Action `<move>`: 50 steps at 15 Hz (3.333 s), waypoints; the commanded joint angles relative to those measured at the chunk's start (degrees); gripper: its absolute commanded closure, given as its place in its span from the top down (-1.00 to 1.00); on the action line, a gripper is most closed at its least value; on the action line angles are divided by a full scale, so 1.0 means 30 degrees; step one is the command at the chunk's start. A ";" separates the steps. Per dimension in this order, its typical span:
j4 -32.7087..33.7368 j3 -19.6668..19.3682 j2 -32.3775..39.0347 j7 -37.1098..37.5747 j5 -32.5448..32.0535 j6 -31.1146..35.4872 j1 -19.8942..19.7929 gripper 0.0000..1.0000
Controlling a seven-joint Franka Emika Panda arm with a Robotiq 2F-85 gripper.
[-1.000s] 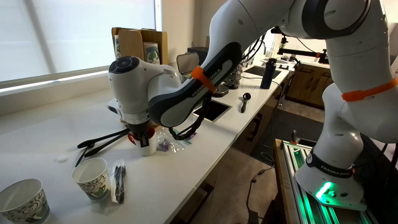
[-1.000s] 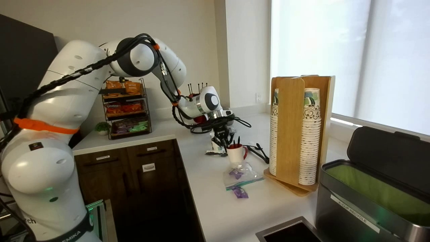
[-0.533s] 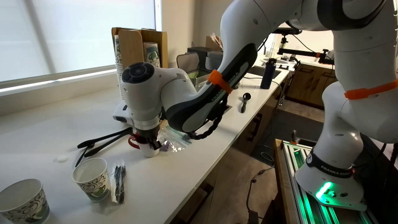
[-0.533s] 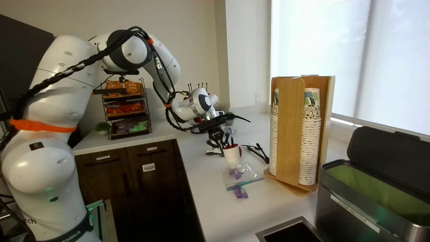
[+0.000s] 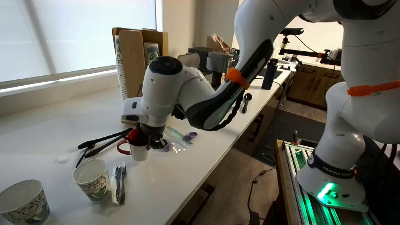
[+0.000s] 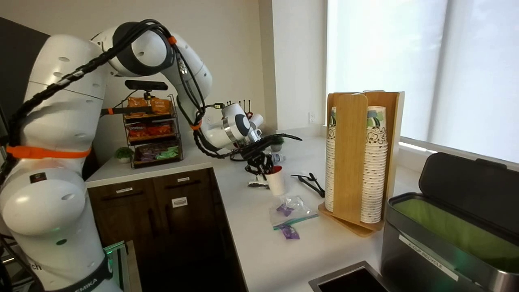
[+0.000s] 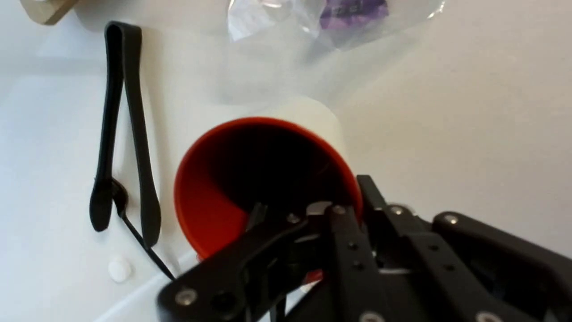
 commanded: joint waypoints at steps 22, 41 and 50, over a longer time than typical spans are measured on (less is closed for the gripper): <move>-0.2511 0.2313 -0.1662 -0.8353 0.5224 0.0366 -0.0879 -0.95; -0.3061 0.1416 -0.2390 -0.5259 0.4256 0.1587 -0.0114 0.92; -0.0026 -0.0736 -0.1648 0.1676 0.4036 0.2271 -0.0123 1.00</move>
